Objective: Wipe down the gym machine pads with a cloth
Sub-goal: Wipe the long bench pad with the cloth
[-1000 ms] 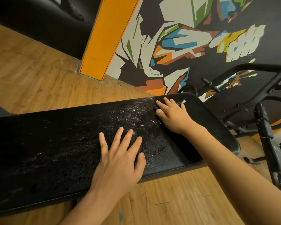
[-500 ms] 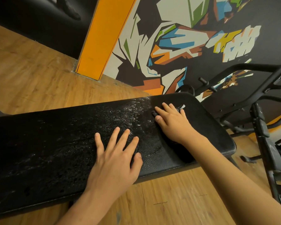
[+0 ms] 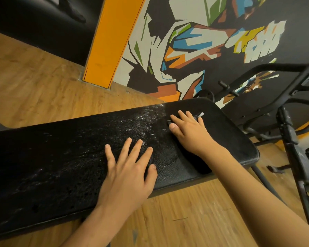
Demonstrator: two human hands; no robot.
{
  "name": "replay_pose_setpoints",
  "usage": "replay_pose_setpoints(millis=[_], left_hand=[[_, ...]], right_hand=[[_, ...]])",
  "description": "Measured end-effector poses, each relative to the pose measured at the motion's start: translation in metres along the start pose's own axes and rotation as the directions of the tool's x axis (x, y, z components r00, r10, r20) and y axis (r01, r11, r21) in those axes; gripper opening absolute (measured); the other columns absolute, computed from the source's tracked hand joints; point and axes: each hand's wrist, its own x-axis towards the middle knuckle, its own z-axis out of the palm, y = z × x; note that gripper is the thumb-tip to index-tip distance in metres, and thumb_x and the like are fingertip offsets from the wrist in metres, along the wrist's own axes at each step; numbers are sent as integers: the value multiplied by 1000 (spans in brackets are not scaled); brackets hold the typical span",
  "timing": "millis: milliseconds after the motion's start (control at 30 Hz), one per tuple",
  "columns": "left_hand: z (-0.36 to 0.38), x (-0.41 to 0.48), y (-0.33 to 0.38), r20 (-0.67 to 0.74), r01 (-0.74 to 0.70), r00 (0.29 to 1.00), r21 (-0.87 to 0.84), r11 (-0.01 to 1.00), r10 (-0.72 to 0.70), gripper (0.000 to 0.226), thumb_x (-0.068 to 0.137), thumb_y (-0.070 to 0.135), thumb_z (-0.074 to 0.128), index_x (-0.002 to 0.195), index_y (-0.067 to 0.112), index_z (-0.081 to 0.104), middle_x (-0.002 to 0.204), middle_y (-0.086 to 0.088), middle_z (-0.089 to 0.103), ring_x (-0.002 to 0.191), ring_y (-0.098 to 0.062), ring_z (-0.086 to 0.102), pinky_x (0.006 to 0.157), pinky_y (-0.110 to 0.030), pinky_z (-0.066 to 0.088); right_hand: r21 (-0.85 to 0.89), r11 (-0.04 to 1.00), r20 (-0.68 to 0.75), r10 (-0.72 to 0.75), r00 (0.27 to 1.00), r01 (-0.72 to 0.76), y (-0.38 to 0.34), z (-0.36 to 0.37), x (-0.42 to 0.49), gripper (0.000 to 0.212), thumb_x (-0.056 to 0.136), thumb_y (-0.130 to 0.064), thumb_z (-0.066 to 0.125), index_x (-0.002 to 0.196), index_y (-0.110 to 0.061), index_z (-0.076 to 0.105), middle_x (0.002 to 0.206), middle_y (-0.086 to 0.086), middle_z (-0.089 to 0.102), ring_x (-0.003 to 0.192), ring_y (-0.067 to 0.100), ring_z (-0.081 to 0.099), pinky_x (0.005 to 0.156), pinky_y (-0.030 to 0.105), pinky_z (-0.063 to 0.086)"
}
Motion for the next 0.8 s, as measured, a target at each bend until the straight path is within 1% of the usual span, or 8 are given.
replay_pose_setpoints(millis=[100,200,367,567,667,733,800], left_hand=[[-1,1,1,6,10,1000,10,1000,-10,66,98,54,15,153,31,43,165,3,30,157,-19,8,119,-61,-14],[-1,0,1,11,1,1000,5,1000,-1,66,98,54,15,154,31,42,165,2,30,157,-19,8,119,-60,-14],[-1,-1,2,3,11,1000,30,1000,-11,66,98,55,13,156,34,37,167,4,24,158,-20,3,119,-61,-15],[-1,-1,1,0,27,1000,58,998,-27,63,98,54,17,153,34,43,164,2,32,157,-23,10,120,-63,-9],[-1,-1,1,7,34,999,58,998,-34,63,98,54,19,152,34,44,164,1,34,157,-24,12,120,-64,-7],[-1,-1,1,12,36,999,59,998,-37,63,98,54,18,153,34,42,165,1,31,157,-24,9,120,-64,-9],[-1,-1,2,15,32,999,59,998,-33,64,98,54,16,154,35,40,166,2,28,157,-23,7,120,-63,-9]], right_hand=[[13,1000,15,-9,1000,9,-1,-3,13,58,109,-50,24,161,-23,29,170,7,16,158,30,3,124,58,1],[-7,1000,-25,-16,1000,16,-1,-1,1,57,109,-48,29,160,-22,30,170,8,17,157,30,9,124,55,6],[-15,1000,-8,-9,1000,9,3,1,-27,56,109,-46,32,161,-25,28,171,5,16,157,26,8,124,52,7],[-32,999,-26,28,999,-29,-5,-2,8,53,111,-42,29,159,-20,31,167,8,26,156,29,14,123,56,9],[-65,998,-54,21,998,-25,-3,1,6,53,110,-42,30,158,-18,33,165,10,28,153,30,19,121,55,16],[-81,997,-50,9,999,-13,-3,3,-16,55,110,-44,29,158,-19,31,166,10,25,153,29,19,120,53,19],[-90,996,-19,3,1000,-5,-3,4,-41,63,106,-53,22,160,-21,28,168,7,21,154,28,15,121,52,17]])
